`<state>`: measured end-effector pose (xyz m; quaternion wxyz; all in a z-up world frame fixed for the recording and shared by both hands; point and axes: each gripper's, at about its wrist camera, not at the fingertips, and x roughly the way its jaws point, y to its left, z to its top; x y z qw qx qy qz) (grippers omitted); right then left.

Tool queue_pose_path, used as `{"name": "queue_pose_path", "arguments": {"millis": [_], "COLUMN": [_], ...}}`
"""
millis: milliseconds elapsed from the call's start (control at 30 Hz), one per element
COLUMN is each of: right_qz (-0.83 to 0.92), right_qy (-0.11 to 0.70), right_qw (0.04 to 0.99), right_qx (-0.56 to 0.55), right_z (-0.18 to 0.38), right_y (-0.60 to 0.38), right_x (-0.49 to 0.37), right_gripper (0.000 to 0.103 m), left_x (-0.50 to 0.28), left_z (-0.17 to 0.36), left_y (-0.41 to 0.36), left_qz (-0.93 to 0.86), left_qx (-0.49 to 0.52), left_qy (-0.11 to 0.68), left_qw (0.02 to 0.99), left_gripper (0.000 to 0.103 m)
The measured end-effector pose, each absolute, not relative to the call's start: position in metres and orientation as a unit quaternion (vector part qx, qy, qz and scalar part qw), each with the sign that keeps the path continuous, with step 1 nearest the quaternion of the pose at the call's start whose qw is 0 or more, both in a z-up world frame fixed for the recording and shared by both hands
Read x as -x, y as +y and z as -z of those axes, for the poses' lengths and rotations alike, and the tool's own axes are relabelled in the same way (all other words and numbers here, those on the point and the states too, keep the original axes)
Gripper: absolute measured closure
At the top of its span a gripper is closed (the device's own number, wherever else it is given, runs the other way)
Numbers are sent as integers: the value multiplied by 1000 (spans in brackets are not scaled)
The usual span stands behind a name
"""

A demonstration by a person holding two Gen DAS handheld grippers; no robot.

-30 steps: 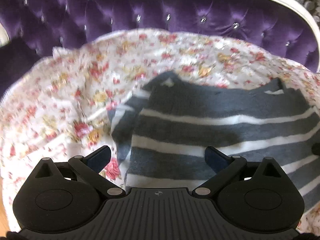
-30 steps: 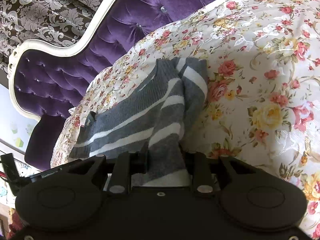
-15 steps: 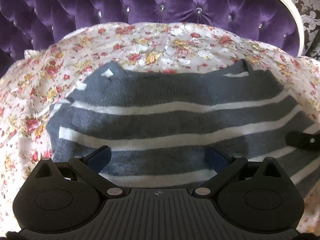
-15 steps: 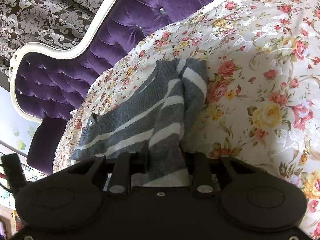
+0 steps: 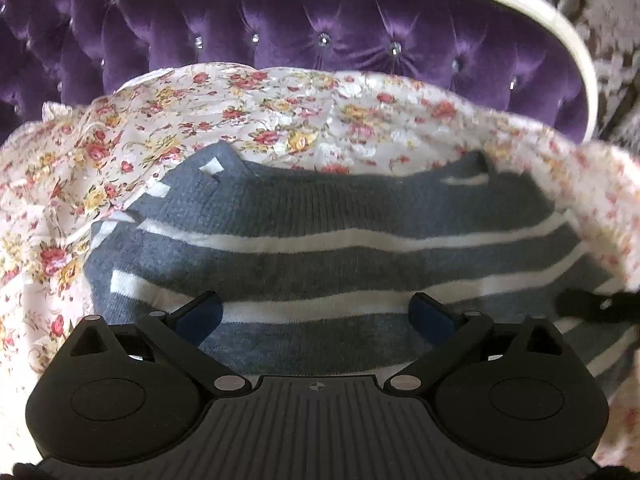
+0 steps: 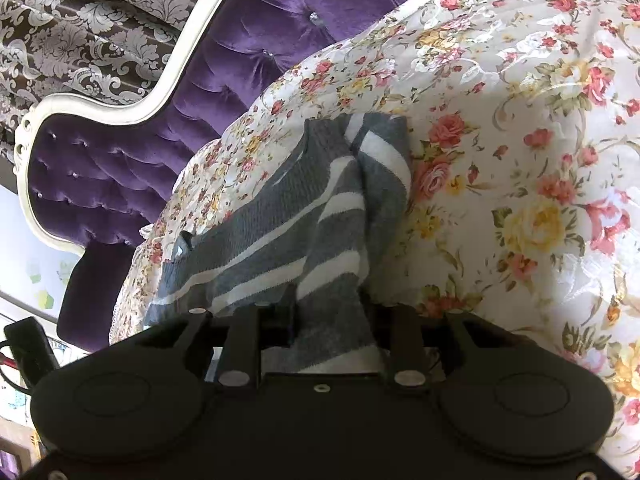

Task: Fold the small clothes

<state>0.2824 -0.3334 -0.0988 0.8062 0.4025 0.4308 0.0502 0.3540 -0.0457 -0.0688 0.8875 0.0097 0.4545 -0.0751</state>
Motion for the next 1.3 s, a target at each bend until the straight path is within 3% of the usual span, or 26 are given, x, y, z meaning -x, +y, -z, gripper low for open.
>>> {"name": "queue_pose_path", "arguments": {"millis": [167, 533, 667, 967, 1300], "right_qz": [-49, -43, -31, 4, -76], "right_qy": [428, 417, 407, 402, 369], "right_qw": [808, 824, 854, 888, 919], "right_qx": [-401, -380, -324, -222, -118], "right_z": [99, 98, 85, 44, -9], "right_y": [-333, -328, -314, -270, -158], "right_x": [-283, -281, -280, -291, -325], "right_gripper": [62, 64, 72, 74, 75], "left_x": [-340, -299, -300, -301, -300], "left_z": [44, 28, 35, 23, 8], "left_y": [-18, 59, 79, 116, 151], "left_qz": [73, 39, 31, 34, 17], "left_qx": [36, 22, 34, 70, 124], "left_qy": [450, 420, 417, 423, 408], "left_qw": [889, 907, 908, 903, 905], "left_gripper": [2, 2, 2, 3, 3]}}
